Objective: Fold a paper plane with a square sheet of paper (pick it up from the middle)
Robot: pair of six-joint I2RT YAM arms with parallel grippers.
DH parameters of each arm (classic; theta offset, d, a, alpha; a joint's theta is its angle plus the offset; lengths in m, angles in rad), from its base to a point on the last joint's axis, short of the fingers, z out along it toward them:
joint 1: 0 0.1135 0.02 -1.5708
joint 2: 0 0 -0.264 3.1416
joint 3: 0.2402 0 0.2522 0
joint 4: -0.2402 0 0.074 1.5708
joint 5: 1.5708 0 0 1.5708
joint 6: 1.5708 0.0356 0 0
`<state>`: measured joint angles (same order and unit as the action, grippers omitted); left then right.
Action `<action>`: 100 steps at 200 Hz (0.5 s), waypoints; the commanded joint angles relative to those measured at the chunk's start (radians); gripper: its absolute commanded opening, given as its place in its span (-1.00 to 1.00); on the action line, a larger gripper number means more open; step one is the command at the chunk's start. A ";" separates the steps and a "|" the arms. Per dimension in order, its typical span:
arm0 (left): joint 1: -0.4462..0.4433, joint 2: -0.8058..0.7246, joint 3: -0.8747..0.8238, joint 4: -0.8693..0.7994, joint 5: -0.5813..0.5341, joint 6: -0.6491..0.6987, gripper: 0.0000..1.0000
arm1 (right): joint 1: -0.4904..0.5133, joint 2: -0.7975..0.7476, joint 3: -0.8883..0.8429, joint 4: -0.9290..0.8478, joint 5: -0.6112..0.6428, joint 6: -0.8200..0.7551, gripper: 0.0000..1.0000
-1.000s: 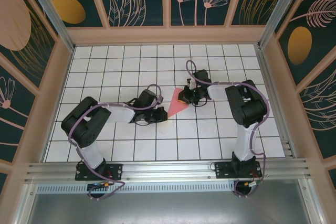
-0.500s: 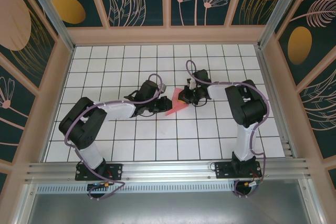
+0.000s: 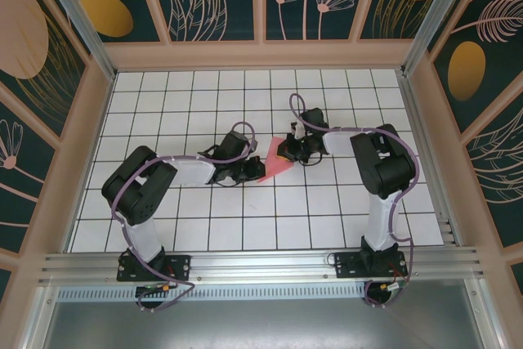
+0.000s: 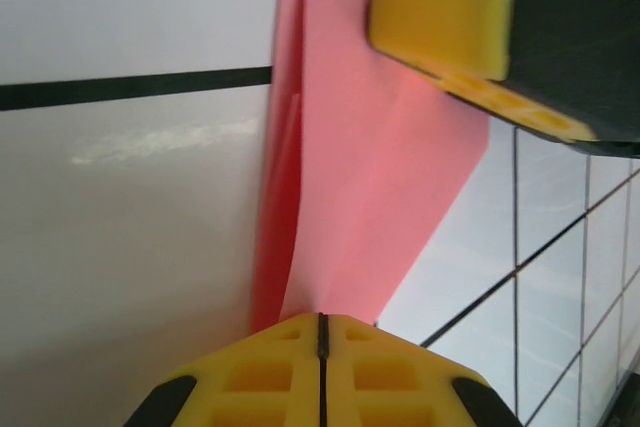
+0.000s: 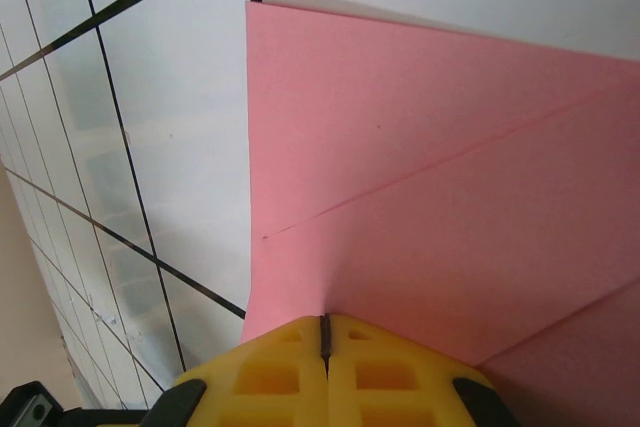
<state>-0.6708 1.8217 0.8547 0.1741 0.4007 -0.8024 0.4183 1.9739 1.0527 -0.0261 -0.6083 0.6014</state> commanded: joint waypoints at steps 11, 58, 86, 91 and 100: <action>-0.005 0.028 -0.026 -0.038 -0.041 -0.007 -0.85 | 0.016 0.082 -0.031 -0.134 0.130 -0.032 -1.00; -0.006 0.041 -0.040 -0.062 -0.059 -0.015 -0.93 | 0.017 -0.007 0.045 -0.108 0.067 -0.053 -1.00; -0.004 0.041 -0.043 -0.090 -0.088 -0.021 -0.96 | 0.035 -0.082 0.036 -0.052 0.023 -0.065 -0.99; -0.005 0.041 -0.045 -0.091 -0.090 -0.023 -0.97 | 0.042 -0.093 0.030 -0.046 0.017 -0.067 -0.98; -0.004 0.042 -0.048 -0.090 -0.092 -0.027 -0.97 | 0.056 -0.107 0.016 -0.037 0.011 -0.069 -0.98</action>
<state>-0.6743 1.8343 0.8444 0.1802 0.3744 -0.8150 0.4385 1.9472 1.0836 -0.0776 -0.5907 0.5640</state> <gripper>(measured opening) 0.070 0.065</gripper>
